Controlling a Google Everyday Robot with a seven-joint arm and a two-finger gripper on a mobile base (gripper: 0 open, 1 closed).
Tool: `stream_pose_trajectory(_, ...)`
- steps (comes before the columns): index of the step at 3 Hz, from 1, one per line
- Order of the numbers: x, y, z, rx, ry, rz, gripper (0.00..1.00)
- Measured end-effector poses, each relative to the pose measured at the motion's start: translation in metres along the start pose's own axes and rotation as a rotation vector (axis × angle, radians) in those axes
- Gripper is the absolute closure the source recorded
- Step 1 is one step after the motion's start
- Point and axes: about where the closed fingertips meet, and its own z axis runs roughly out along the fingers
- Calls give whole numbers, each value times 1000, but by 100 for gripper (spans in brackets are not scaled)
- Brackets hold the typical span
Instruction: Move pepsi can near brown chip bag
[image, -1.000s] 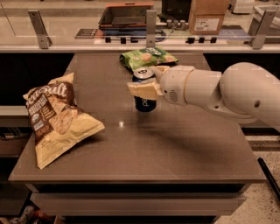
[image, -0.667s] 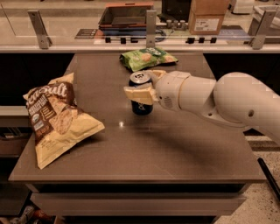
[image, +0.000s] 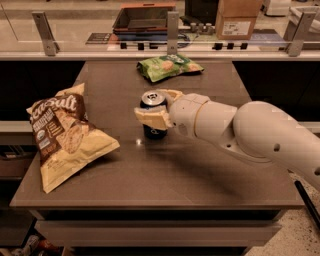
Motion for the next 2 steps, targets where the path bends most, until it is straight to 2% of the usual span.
stream_pose_trajectory(1,0,0,0,0,0,0,100)
stream_pose_trajectory(2,1,3,6,-33,7,21,100)
